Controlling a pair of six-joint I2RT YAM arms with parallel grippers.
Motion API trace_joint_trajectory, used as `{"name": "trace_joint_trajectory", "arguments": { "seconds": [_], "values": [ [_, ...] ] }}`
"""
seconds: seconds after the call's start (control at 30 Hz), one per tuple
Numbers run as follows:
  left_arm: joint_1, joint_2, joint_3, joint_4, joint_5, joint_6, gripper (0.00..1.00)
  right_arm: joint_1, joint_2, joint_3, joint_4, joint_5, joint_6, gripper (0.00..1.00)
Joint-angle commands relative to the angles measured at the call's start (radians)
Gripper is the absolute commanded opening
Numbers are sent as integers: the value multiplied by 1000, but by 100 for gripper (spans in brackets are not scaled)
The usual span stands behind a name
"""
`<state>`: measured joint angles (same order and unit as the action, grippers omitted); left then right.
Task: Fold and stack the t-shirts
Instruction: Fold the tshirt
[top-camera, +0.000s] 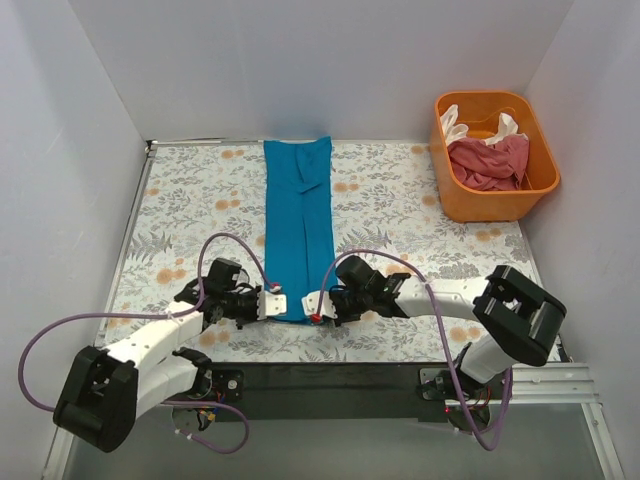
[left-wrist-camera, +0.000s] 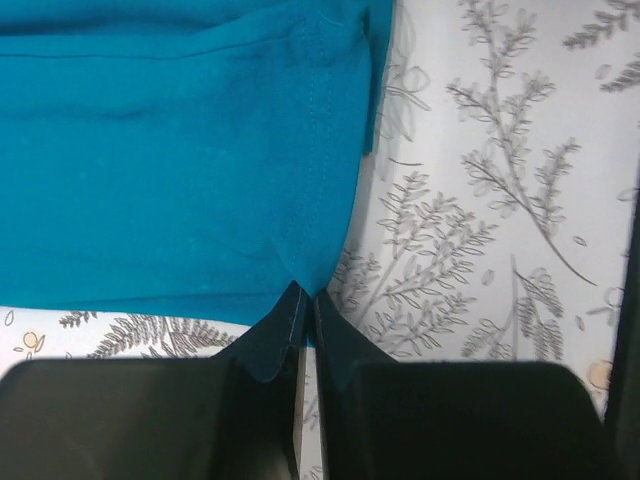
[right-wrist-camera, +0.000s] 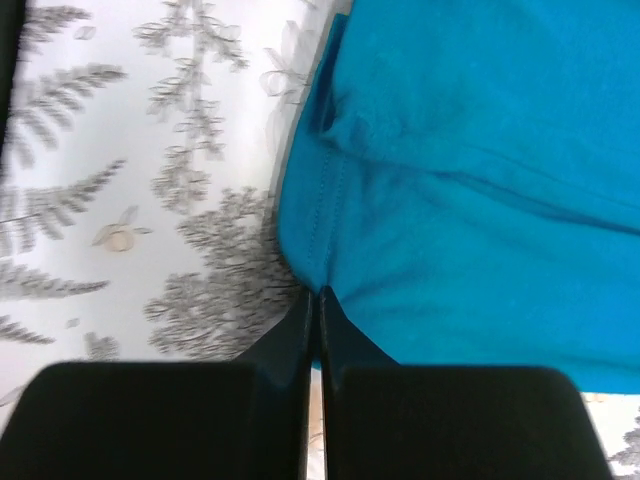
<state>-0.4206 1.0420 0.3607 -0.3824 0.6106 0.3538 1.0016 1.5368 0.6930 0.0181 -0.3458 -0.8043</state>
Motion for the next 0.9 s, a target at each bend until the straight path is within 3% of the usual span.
{"name": "trace_joint_trajectory", "arguments": {
  "seconds": [0.0,0.13,0.3,0.57,0.7,0.87],
  "values": [
    [-6,-90,26,-171,17,46,0,38,-88,-30,-104,-12,43,1],
    [-12,-175,92,-367,86,41,0,75,-193,-32,-150,-76,129,1],
    [-7,-151,188,-385,58,-64,0,52,-231,11,-162,-51,160,1],
    [84,96,378,-219,57,-43,0,-124,-173,158,-210,-107,21,1],
    [172,244,464,-133,63,-22,0,-213,-74,250,-208,-116,-42,1],
    [203,400,563,-18,55,5,0,-284,49,371,-205,-143,-110,1]
  ]
}}
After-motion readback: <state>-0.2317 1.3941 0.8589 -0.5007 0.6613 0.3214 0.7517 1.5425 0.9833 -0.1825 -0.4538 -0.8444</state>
